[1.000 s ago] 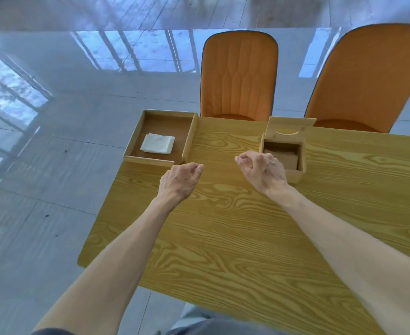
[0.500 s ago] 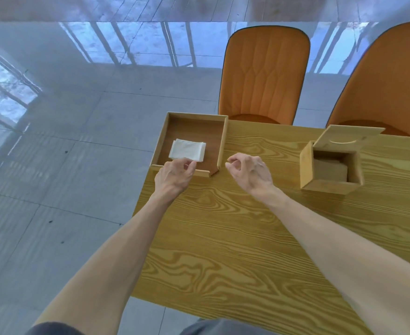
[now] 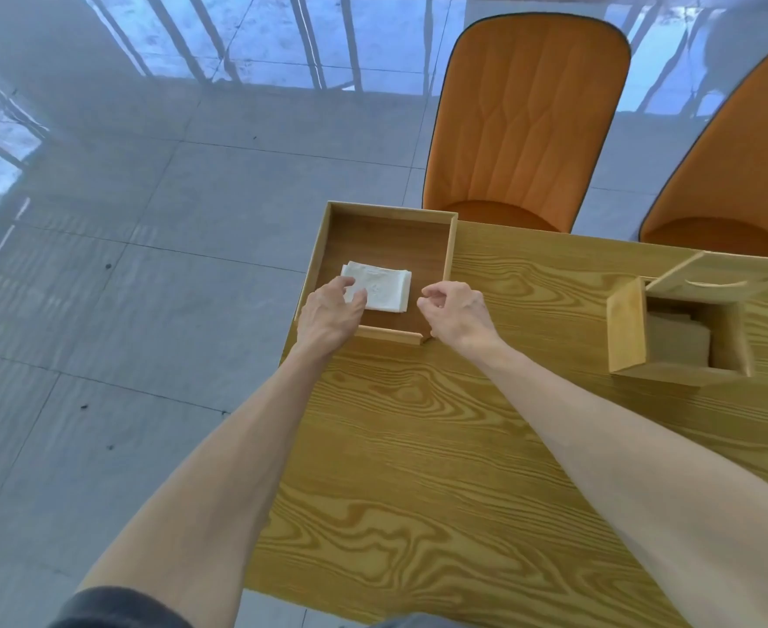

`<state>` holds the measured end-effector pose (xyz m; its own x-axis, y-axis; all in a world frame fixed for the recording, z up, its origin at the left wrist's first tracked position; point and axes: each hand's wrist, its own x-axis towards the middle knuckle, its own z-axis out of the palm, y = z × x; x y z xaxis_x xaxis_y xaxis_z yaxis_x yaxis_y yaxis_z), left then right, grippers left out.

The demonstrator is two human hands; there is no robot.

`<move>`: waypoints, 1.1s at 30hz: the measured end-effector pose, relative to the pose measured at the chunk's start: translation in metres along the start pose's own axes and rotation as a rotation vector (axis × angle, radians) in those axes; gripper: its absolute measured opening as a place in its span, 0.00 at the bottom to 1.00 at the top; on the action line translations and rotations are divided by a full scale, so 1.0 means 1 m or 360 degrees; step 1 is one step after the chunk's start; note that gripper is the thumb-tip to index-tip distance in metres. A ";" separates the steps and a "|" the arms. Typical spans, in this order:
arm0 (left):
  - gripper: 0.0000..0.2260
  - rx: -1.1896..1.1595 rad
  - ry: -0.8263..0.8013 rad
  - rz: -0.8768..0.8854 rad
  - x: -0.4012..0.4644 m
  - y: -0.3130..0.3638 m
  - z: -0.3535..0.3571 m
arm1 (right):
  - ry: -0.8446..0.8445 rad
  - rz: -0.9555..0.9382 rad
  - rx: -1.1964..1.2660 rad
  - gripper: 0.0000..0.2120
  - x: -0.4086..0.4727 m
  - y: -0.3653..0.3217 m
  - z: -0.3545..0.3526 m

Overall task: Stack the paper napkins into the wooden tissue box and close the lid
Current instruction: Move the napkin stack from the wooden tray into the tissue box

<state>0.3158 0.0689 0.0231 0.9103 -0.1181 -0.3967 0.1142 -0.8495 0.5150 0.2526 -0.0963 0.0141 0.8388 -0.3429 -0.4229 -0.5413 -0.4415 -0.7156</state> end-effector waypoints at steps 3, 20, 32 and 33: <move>0.23 -0.0022 -0.0024 -0.0023 0.011 0.001 0.003 | -0.0043 0.0064 0.0035 0.20 0.009 -0.001 0.006; 0.13 -0.0235 -0.0169 -0.0230 0.049 -0.003 0.016 | -0.0052 0.0460 0.0461 0.14 0.044 -0.011 0.039; 0.24 -0.0579 -0.0242 -0.0376 0.052 -0.008 0.019 | -0.0041 0.0559 0.0558 0.04 0.052 -0.005 0.049; 0.24 -0.0583 -0.0250 -0.0367 0.053 -0.009 0.019 | -0.0042 0.0555 0.0574 0.04 0.051 -0.006 0.049</move>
<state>0.3552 0.0607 -0.0168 0.7766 -0.0478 -0.6282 0.4656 -0.6282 0.6234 0.3016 -0.0703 -0.0308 0.6153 -0.3957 -0.6818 -0.7388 0.0122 -0.6739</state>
